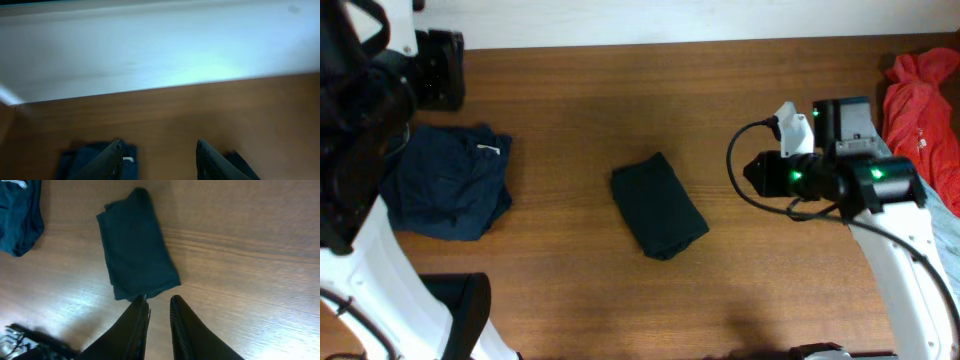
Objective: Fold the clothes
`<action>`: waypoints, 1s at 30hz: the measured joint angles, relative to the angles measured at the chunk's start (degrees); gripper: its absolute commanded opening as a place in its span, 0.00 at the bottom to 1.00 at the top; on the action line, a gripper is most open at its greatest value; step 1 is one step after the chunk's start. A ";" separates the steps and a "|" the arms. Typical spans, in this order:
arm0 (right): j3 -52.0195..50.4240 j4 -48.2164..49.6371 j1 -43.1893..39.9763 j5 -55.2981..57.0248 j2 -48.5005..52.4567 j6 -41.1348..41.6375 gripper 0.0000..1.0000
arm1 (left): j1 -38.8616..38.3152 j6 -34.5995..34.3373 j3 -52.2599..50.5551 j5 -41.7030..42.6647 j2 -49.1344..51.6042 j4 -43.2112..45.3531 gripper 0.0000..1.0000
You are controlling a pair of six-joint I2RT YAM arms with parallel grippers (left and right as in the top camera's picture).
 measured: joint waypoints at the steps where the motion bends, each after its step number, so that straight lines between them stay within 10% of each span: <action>1: 0.00 -0.24 0.13 -0.46 1.09 1.03 0.21 | 0.00 1.81 -2.21 2.43 -0.83 0.02 0.50; 14: 0.02 1.07 13.75 -3.63 19.39 18.99 0.04 | -2.60 28.65 -60.85 20.85 6.97 18.10 0.45; 30: 0.92 5.92 21.73 1.07 39.04 37.88 0.04 | -0.87 29.83 -63.34 22.56 5.51 17.77 0.44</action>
